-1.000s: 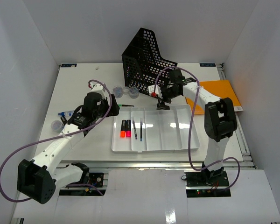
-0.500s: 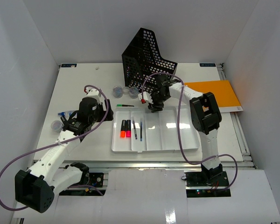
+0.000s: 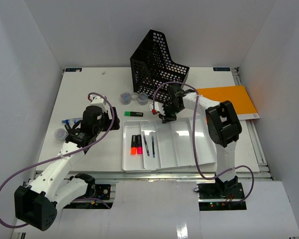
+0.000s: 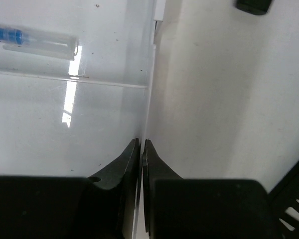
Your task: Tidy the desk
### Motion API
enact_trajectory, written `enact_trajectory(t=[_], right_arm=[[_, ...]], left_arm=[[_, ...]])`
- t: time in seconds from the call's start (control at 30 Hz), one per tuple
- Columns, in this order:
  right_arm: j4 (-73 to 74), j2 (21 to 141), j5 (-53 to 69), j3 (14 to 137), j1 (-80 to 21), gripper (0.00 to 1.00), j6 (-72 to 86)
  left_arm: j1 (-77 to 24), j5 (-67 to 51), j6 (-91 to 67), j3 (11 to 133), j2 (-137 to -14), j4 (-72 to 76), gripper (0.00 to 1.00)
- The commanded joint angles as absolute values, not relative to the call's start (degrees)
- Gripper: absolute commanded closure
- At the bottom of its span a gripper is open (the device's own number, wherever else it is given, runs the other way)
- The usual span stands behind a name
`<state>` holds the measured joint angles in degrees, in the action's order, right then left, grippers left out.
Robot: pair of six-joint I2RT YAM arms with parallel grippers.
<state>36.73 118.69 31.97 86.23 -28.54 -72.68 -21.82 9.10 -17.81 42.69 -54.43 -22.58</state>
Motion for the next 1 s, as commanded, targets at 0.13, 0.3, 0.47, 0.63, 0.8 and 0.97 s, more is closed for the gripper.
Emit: enact_trajectory(t=[0.13,0.3,0.47,0.63,0.8,0.97], right_arm=[[36.9,111.9,33.4,79.7,-31.6,0.92,-71.8],[32.1,112.1,31.4,78.8,-31.6,0.92,-66.9],[29.4,113.9,29.6,81.7,-31.6,0.89,-61.7],[32.0,113.0,32.9,85.2,-31.6,0.33,-59.0],[39.6,110.9,37.8,91.2,-31.6,0.23,-59.1],[39.2,115.1,39.2,98.4,-32.2,0.23,-52.7]], left_arm=[[-21.3,8.7,-17.6,42.1,-53.3,-21.9,0.07],[-21.3,8.2,-17.7,42.0,-53.5,-21.8,0.07],[-21.3,8.0,-17.7,42.0,-53.7,-21.7,0.07],[-21.2,8.4,-17.6,42.1,-53.7,-21.8,0.07],[-20.9,9.0,-17.7,42.0,-53.0,-21.6,0.07],[-20.5,9.9,-17.6,42.0,-51.8,-21.4,0.07]])
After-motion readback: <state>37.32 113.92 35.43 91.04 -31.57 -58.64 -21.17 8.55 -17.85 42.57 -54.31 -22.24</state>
